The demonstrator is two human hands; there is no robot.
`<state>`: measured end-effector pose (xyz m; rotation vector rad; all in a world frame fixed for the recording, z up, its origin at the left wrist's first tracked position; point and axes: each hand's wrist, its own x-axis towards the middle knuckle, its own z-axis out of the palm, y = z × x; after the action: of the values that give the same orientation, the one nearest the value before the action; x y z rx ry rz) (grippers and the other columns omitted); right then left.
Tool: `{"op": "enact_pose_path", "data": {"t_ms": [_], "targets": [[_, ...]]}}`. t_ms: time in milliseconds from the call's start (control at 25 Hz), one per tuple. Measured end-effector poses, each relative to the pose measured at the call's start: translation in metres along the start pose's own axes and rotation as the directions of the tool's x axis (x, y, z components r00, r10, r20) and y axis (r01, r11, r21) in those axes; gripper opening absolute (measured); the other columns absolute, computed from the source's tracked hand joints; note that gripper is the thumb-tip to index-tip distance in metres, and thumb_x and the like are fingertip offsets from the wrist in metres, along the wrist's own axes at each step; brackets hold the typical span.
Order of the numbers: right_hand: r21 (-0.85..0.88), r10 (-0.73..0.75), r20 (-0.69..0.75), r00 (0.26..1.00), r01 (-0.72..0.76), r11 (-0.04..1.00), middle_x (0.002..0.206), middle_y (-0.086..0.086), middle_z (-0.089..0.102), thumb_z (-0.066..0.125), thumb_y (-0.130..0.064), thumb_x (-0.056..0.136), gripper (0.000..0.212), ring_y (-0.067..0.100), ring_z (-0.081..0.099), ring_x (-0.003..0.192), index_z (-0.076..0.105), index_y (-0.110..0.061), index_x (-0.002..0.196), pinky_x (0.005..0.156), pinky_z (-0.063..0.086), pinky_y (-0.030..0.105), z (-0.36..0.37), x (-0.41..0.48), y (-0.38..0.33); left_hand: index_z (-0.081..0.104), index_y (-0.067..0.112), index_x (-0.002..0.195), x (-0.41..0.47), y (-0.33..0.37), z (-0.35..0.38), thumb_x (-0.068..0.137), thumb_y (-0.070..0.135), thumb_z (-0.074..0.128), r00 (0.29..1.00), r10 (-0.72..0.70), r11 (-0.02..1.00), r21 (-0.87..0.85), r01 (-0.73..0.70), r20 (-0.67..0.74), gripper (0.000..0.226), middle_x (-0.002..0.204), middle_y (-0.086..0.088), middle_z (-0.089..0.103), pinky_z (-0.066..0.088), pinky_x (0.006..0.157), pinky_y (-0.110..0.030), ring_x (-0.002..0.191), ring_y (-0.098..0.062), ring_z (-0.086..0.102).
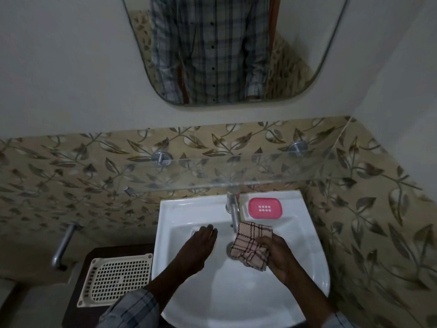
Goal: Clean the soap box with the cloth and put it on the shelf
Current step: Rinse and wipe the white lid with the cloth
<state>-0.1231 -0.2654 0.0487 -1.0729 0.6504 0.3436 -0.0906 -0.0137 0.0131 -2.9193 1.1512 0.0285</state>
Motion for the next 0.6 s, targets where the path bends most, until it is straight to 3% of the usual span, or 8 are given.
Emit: {"op": "enact_pose_path", "data": {"t_ms": [120, 200, 280, 400, 480, 520, 600], "targets": [[0.071, 0.021, 0.004, 1.0, -0.021, 0.997, 0.111, 0.03, 0.071, 0.056, 0.004, 0.09, 0.029, 0.046, 0.068, 0.103, 0.064, 0.006, 0.118, 0.092, 0.053, 0.059, -0.005, -0.001, 0.006, 0.037, -0.002, 0.148, 0.0, -0.003, 0.004, 0.053, 0.008, 0.079, 0.992, 0.127, 0.992, -0.013, -0.127, 0.003, 0.104, 0.141, -0.018, 0.047, 0.043, 0.108, -0.057, 0.129, -0.042, 0.049], [0.089, 0.03, 0.017, 0.999, -0.031, 0.996, 0.111, 0.028, 0.071, 0.061, 0.007, 0.087, 0.03, 0.045, 0.069, 0.102, 0.064, 0.005, 0.118, 0.094, 0.052, 0.059, -0.007, -0.003, 0.01, 0.016, 0.002, 0.156, -0.002, 0.003, 0.007, 0.064, 0.003, 0.071, 0.984, 0.177, 0.982, -0.061, -0.176, 0.011, 0.108, 0.149, -0.016, 0.038, 0.036, 0.114, -0.051, 0.138, -0.036, 0.038], [0.073, 0.032, 0.025, 0.999, -0.033, 0.997, 0.111, 0.029, 0.071, 0.059, 0.013, 0.085, 0.035, 0.047, 0.068, 0.102, 0.064, 0.004, 0.118, 0.09, 0.052, 0.063, -0.008, -0.003, 0.01, 0.001, 0.006, 0.159, -0.002, 0.005, 0.002, 0.07, 0.0, 0.063, 0.998, 0.064, 0.96, -0.272, -0.064, -0.007, 0.108, 0.159, -0.013, 0.026, 0.028, 0.119, -0.036, 0.143, -0.03, 0.029], [0.042, 0.034, 0.052, 0.998, -0.037, 0.998, 0.111, 0.027, 0.072, 0.053, 0.018, 0.083, 0.04, 0.049, 0.067, 0.101, 0.064, 0.0, 0.118, 0.081, 0.053, 0.067, -0.009, -0.003, 0.008, 0.005, 0.003, 0.156, -0.004, 0.008, -0.005, 0.08, 0.013, 0.068, 0.991, -0.135, 0.789, -0.605, 0.102, -0.009, 0.1, 0.165, -0.01, 0.008, 0.018, 0.124, -0.033, 0.154, -0.028, 0.012], [0.051, 0.019, 0.061, 0.998, -0.023, 0.998, 0.111, 0.027, 0.071, 0.054, 0.018, 0.084, 0.039, 0.05, 0.067, 0.102, 0.063, 0.0, 0.118, 0.082, 0.051, 0.068, -0.011, -0.002, 0.009, 0.013, 0.003, 0.156, -0.004, 0.011, -0.012, 0.08, 0.022, 0.071, 0.969, -0.246, 0.708, -0.684, 0.175, -0.007, 0.097, 0.163, -0.012, 0.013, 0.023, 0.123, -0.034, 0.152, -0.024, 0.015], [0.056, 0.0, 0.068, 0.998, -0.004, 0.998, 0.112, 0.027, 0.071, 0.057, 0.016, 0.085, 0.038, 0.049, 0.067, 0.103, 0.063, 0.0, 0.119, 0.084, 0.052, 0.068, -0.01, -0.002, 0.008, 0.016, 0.004, 0.155, -0.004, 0.012, -0.017, 0.079, 0.025, 0.072, 0.964, -0.267, 0.708, -0.682, 0.185, -0.016, 0.096, 0.159, -0.014, 0.02, 0.028, 0.12, -0.037, 0.149, -0.023, 0.021], [0.055, -0.049, 0.072, 0.996, 0.045, 0.997, 0.113, 0.025, 0.072, 0.064, 0.012, 0.085, 0.037, 0.043, 0.068, 0.103, 0.062, 0.001, 0.121, 0.087, 0.055, 0.062, -0.006, -0.002, 0.009, 0.022, 0.004, 0.154, -0.003, 0.013, -0.02, 0.075, 0.024, 0.072, 0.968, -0.213, 0.823, -0.558, 0.103, -0.136, 0.096, 0.147, -0.018, 0.038, 0.036, 0.113, -0.046, 0.137, -0.023, 0.031]]}}
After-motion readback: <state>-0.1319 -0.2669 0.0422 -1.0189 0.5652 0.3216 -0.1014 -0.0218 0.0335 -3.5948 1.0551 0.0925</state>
